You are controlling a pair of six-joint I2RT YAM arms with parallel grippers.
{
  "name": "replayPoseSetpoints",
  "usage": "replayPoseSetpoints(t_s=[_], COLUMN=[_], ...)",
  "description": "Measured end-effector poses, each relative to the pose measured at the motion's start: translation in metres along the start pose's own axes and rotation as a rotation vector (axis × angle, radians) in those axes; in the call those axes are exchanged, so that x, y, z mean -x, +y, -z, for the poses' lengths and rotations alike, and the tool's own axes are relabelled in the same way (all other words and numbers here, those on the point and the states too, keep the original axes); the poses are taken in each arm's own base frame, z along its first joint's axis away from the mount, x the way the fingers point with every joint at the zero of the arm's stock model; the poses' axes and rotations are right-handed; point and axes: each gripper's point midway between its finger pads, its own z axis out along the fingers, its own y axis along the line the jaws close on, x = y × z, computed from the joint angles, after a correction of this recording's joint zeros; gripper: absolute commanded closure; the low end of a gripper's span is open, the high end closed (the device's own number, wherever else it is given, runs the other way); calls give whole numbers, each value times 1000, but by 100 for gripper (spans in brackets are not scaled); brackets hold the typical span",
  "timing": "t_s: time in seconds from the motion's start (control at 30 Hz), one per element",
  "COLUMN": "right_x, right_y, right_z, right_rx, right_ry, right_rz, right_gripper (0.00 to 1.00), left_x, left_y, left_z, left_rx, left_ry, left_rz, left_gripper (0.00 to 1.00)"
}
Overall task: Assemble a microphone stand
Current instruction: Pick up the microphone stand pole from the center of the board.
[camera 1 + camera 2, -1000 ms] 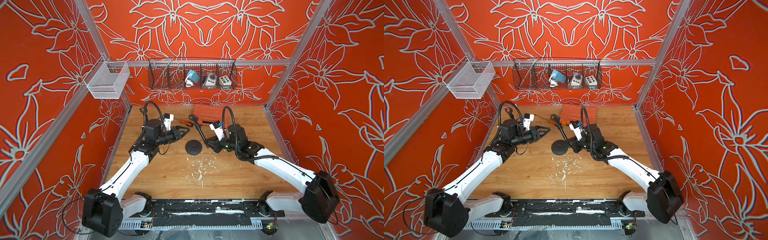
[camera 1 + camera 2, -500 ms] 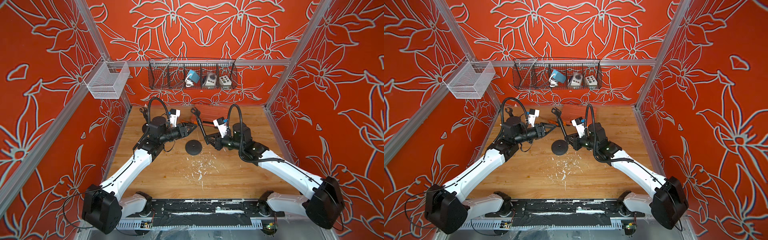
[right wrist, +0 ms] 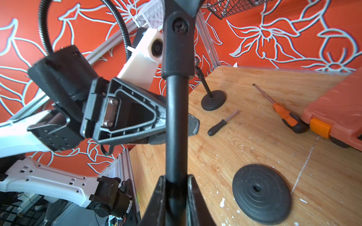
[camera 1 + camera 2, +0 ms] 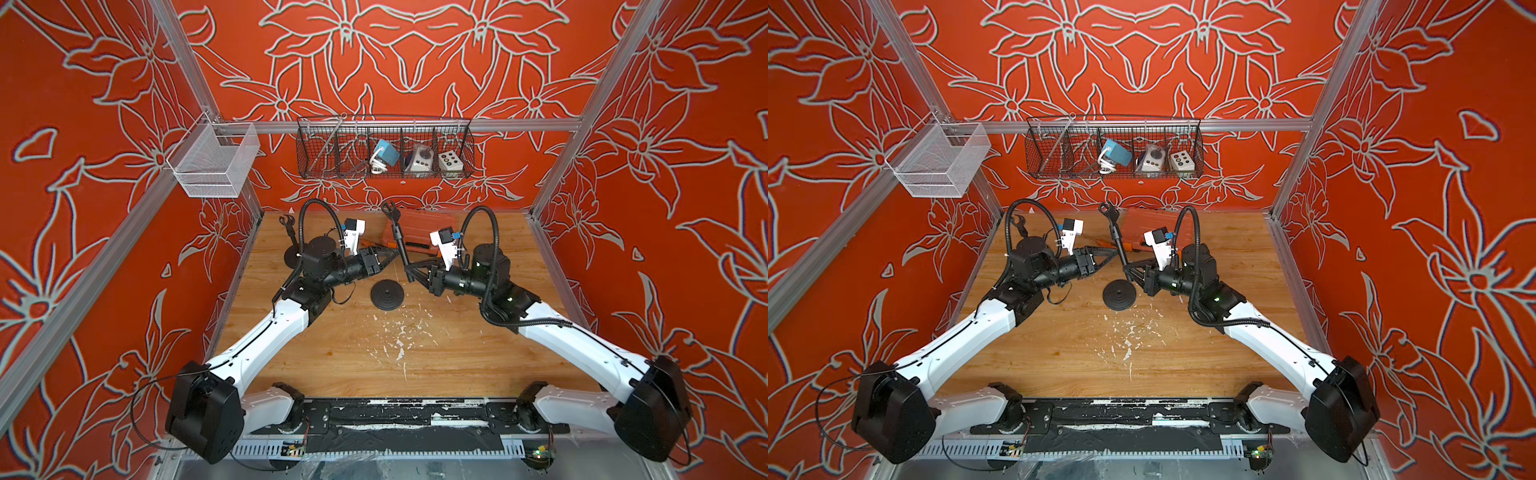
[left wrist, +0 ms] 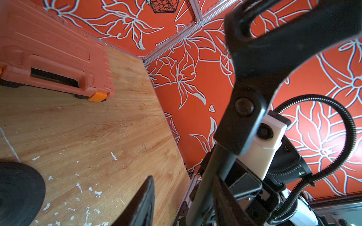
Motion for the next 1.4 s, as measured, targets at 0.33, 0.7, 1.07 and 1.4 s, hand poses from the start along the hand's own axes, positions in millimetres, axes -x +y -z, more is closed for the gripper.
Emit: replayPoseSetpoints(t_s=[0.33,0.7,1.07,1.4], right_x=[-1,-3,-7,25], right_y=[6,11,14,21], right_z=[-2,-2,1,26], right_rx=[22,48,58,106], right_ry=[-6,1,64,119], right_rz=[-31,-46,-56,55], right_gripper=[99,95,30,32], left_x=[-4,-6,-16,-31], left_y=[-23,-20,-17,-37], left_z=[-4,-9,-11,3], left_rx=[-93,-98,-97,-147], left_ry=[-2,5,41,125], left_rz=[-43,-51,-239,-572], left_gripper=[58,75,100,100])
